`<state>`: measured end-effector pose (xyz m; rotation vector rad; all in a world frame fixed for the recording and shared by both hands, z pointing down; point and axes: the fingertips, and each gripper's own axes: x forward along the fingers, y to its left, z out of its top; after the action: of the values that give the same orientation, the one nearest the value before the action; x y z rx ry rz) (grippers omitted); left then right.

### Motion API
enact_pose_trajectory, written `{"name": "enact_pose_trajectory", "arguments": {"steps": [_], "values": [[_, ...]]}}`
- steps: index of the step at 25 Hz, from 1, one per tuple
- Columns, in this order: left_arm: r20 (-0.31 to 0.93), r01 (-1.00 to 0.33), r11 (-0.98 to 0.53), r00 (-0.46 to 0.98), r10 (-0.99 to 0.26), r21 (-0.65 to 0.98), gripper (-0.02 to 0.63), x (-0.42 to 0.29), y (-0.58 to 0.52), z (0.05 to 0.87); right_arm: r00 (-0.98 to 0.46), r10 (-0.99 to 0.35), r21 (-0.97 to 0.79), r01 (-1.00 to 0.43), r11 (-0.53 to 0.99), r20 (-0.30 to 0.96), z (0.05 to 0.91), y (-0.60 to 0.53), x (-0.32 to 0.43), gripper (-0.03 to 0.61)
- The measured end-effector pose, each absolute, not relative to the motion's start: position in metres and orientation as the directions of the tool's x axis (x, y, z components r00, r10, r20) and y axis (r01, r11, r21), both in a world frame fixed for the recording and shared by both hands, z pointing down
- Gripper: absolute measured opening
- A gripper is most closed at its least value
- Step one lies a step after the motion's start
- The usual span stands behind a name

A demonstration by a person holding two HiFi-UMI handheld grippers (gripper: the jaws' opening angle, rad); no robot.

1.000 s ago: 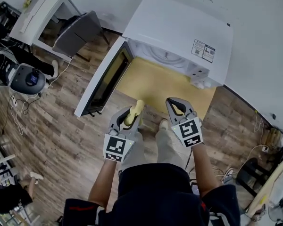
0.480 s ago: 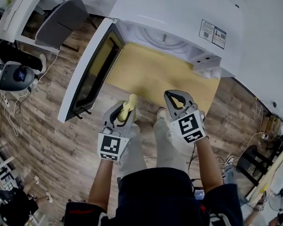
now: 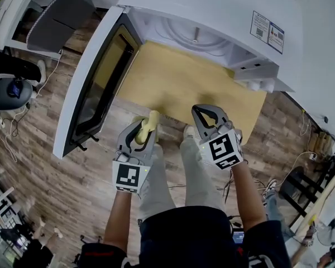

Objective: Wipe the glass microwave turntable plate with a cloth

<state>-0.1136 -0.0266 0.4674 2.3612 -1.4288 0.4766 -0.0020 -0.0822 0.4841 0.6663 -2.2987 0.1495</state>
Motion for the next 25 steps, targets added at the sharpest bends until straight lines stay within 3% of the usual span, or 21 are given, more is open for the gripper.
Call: {"name": "enact_pose_trajectory", "arguments": {"steps": [25], "values": [[0.366,-0.878,-0.473,0.464,-0.807,0.070,0.124,-0.114,-0.068,0.488,-0.559,-0.564,0.298,-0.498,0.815,0.608,0.507,-0.130,0.003,0.006]]}}
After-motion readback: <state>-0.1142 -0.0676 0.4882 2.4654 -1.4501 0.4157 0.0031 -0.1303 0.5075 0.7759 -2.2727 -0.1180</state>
